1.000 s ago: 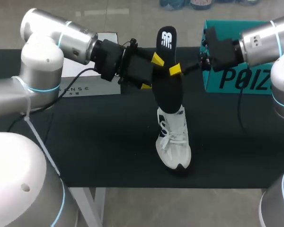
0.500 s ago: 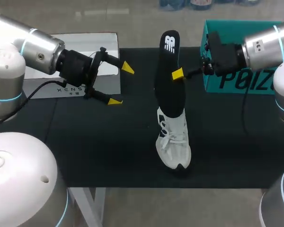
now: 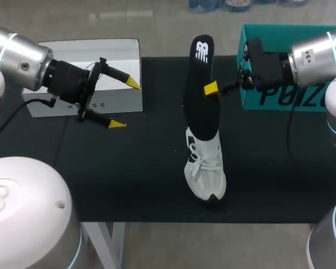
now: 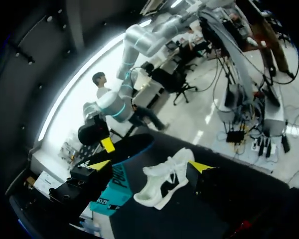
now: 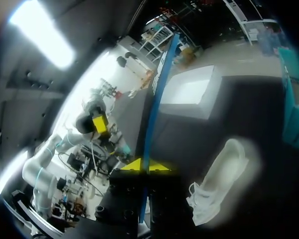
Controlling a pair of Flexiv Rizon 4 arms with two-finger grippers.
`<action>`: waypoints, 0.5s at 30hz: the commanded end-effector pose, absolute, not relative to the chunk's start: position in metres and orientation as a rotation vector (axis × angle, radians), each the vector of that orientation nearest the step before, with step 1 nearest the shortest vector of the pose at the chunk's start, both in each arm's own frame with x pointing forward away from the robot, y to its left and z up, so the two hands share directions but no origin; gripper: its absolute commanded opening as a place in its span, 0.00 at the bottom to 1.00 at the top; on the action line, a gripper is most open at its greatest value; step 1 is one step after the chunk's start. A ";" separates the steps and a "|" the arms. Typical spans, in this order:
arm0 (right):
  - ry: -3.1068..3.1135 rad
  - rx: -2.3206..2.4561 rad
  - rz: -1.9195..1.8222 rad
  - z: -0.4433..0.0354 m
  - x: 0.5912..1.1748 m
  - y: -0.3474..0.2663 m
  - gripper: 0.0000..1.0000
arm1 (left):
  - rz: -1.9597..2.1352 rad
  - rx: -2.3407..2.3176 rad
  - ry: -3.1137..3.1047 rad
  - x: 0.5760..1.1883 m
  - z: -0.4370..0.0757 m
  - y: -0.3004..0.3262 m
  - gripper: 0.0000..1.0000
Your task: Take the shoe out of the shoebox, open the shoe tongue, remove and reinsert the insole, then place the shoe into the shoebox
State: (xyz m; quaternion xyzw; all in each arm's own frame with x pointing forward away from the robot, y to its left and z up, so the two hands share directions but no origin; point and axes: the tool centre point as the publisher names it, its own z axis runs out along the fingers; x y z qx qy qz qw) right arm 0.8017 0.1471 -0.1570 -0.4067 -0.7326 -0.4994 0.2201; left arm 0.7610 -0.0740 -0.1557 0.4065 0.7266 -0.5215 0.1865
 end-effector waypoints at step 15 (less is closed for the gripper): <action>-2.046 -1.121 -1.337 -0.157 0.804 0.156 0.00 | -1.346 1.035 2.092 0.735 -0.143 -0.041 1.00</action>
